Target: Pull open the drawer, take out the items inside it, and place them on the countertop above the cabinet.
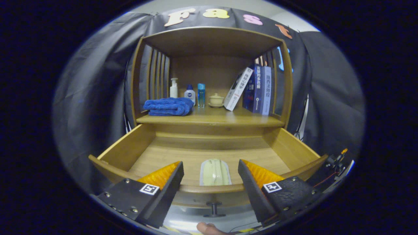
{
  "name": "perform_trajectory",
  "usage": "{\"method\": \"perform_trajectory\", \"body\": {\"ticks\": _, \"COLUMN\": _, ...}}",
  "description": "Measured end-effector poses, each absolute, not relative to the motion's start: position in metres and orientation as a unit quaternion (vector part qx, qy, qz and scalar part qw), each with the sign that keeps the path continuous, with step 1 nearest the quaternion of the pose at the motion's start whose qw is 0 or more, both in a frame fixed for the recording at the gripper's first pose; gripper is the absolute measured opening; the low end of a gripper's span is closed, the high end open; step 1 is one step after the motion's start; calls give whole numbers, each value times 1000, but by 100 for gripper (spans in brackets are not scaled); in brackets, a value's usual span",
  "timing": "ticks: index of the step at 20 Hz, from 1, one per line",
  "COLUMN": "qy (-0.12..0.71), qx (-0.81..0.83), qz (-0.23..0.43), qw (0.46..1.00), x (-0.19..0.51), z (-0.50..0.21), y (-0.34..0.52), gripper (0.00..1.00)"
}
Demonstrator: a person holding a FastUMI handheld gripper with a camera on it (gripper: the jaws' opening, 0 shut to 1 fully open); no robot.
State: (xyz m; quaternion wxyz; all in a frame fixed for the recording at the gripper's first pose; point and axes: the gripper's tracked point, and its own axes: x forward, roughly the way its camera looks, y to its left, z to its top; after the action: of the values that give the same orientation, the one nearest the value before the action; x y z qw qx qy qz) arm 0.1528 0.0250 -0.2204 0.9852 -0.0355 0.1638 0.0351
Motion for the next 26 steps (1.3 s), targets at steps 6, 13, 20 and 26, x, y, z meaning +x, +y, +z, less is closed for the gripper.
{"method": "perform_trajectory", "body": {"ticks": 6, "qy": 270, "qx": -59, "qz": 15, "qw": 961, "x": 196, "z": -250, "y": 10, "gripper": 100}}
{"method": "perform_trajectory", "body": {"ticks": 13, "qy": 351, "qx": -106, "qz": 6, "qw": 930, "x": 223, "z": -275, "y": 3, "gripper": 79}}
{"method": "perform_trajectory", "body": {"ticks": 20, "qy": 398, "qx": -59, "qz": 18, "qw": 915, "x": 215, "z": -298, "y": 16, "gripper": 21}}
{"method": "perform_trajectory", "body": {"ticks": 26, "qy": 337, "qx": 4, "qz": 31, "qw": 941, "x": 219, "z": -259, "y": 25, "gripper": 11}}
